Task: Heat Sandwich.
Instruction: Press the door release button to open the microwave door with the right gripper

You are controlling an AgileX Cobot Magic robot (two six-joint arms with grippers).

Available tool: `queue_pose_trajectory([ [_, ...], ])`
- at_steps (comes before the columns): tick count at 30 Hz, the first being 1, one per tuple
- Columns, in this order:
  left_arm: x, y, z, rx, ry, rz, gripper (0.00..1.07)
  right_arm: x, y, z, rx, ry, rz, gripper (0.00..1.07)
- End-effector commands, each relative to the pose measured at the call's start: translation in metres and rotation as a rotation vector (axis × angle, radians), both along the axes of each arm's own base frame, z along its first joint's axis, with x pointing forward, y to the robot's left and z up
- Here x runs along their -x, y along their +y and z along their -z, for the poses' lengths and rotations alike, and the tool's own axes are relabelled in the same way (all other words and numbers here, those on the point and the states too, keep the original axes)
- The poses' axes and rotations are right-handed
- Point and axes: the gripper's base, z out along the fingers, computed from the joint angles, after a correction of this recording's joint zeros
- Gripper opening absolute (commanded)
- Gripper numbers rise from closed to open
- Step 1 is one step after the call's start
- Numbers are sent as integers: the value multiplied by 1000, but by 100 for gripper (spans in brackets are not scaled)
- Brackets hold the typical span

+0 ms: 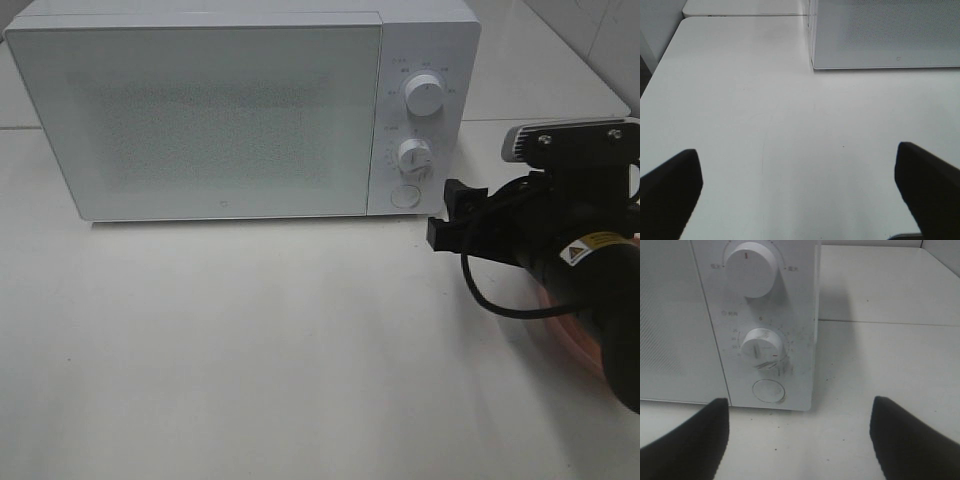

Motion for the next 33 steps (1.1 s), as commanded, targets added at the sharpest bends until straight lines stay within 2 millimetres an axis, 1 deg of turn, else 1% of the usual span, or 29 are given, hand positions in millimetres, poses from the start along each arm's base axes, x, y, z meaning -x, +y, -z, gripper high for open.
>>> queue_pose_trajectory([
  [1, 4, 0, 0, 3, -34, 2, 100, -3, 12, 1, 5, -15, -18, 75],
  [6, 4, 0, 0, 3, -34, 2, 100, -2, 24, 8, 22, 2, -57, 75],
  [13, 4, 0, 0, 3, -34, 2, 100, -2, 24, 9, 7, 10, -52, 75],
  [16, 4, 0, 0, 3, -34, 2, 100, -2, 24, 9, -51, 17, -34, 75],
  [17, 4, 0, 0, 3, -34, 2, 100, -2, 24, 9, -109, 24, -17, 75],
  [18, 4, 0, 0, 3, -34, 2, 100, -2, 24, 9, -109, 24, -17, 75],
  [21, 4, 0, 0, 3, -34, 2, 100, -2, 24, 9, -230, 39, 19, 75],
  [22, 4, 0, 0, 3, -34, 2, 100, -2, 24, 9, -328, 51, 48, 75],
  [23, 4, 0, 0, 3, -34, 2, 100, -2, 24, 9, -328, 51, 48, 75],
  [24, 4, 0, 0, 3, -34, 2, 100, -2, 24, 9, -370, 57, 60, 75],
  [25, 4, 0, 0, 3, -34, 2, 100, -2, 25, 9, -427, 63, 75, 75],
  [26, 4, 0, 0, 3, -34, 2, 100, -2, 25, 9, -549, 78, 112, 75],
  [27, 4, 0, 0, 3, -34, 2, 100, -2, 25, 9, -549, 78, 112, 75],
  [29, 4, 0, 0, 3, -34, 2, 100, -2, 25, 9, -666, 93, 148, 75],
  [30, 4, 0, 0, 3, -34, 2, 100, -2, 25, 9, -798, 108, 189, 75],
  [31, 4, 0, 0, 3, -34, 2, 100, -2, 25, 9, -798, 108, 189, 75],
  [33, 4, 0, 0, 3, -34, 2, 100, -2, 25, 9, -912, 121, 224, 75],
])
